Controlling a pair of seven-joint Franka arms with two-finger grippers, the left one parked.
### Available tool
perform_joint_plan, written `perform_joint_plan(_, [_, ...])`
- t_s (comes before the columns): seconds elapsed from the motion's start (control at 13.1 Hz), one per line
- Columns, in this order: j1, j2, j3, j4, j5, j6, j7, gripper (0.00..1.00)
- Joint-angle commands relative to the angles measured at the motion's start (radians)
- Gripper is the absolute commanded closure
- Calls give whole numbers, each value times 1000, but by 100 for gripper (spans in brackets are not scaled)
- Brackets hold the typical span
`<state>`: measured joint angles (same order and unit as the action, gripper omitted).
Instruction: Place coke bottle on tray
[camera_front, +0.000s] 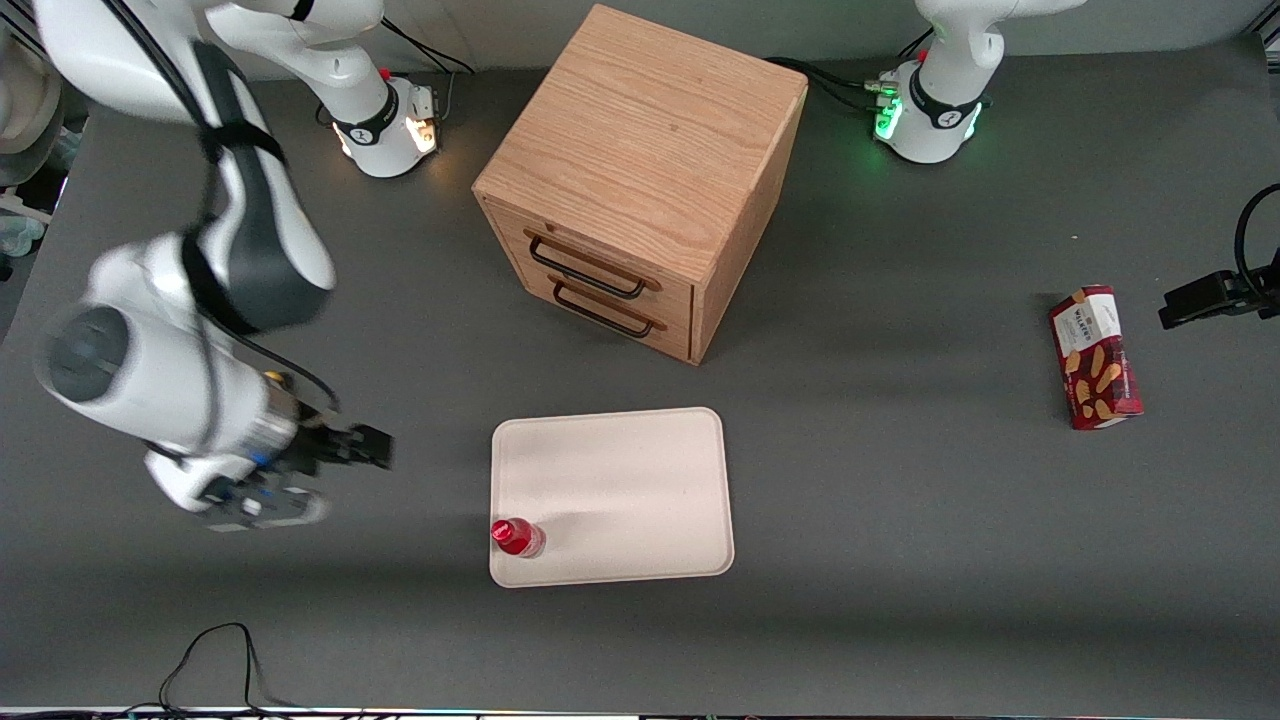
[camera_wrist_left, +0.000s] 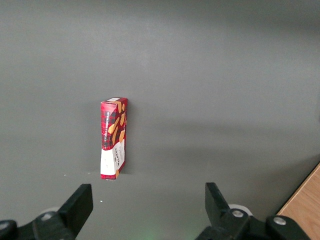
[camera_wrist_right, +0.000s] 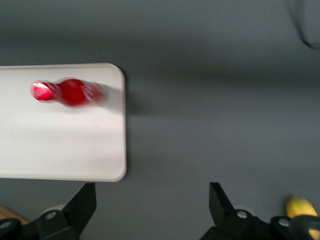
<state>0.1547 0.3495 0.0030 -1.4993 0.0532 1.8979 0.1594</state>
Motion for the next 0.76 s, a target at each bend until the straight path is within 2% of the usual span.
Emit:
perform_joint_plan(0.0, [6,-301,-82,-330,37,9,17,0])
perform_joint_plan(0.23, [6,-426,-113,-349,10,-144,6,0])
perform_joint_plan(0.3, [8,-440,-113,-345,-22,-161,15,0])
perform_joint_plan(0.38, [6,-439,-113,-326,-44,-167,19,0])
perform_joint_plan(0.68, [8,-388,-113,-283,-45,-169,22,0])
